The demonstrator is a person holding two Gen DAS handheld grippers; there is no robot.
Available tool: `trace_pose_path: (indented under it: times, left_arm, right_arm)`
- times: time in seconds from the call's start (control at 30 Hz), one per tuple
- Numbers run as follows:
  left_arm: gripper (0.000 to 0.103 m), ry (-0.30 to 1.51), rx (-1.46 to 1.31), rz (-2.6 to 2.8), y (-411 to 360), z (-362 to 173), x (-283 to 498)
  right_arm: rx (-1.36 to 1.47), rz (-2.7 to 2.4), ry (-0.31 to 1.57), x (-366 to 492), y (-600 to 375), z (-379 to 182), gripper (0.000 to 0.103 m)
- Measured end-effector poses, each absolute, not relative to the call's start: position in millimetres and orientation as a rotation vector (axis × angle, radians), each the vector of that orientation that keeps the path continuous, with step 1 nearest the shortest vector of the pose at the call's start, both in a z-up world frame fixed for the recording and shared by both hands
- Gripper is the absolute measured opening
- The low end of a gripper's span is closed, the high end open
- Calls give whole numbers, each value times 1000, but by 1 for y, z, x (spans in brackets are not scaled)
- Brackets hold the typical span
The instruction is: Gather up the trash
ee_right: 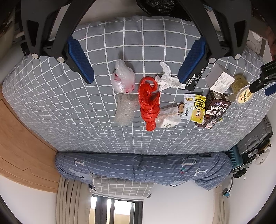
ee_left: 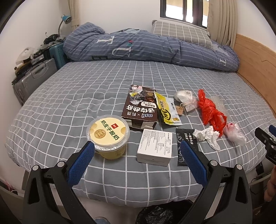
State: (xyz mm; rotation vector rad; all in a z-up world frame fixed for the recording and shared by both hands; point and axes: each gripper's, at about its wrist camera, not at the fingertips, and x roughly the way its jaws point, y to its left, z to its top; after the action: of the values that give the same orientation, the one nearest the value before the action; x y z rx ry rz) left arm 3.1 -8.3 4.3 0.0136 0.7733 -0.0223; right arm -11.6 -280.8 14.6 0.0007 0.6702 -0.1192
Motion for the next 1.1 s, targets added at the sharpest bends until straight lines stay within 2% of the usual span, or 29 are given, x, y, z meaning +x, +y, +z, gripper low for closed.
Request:
trace_pose_path:
  times: [1.1]
  left_arm:
    - [97, 771, 15, -21, -7, 6, 8]
  right_arm:
    - [4, -134, 675, -13, -285, 15, 92]
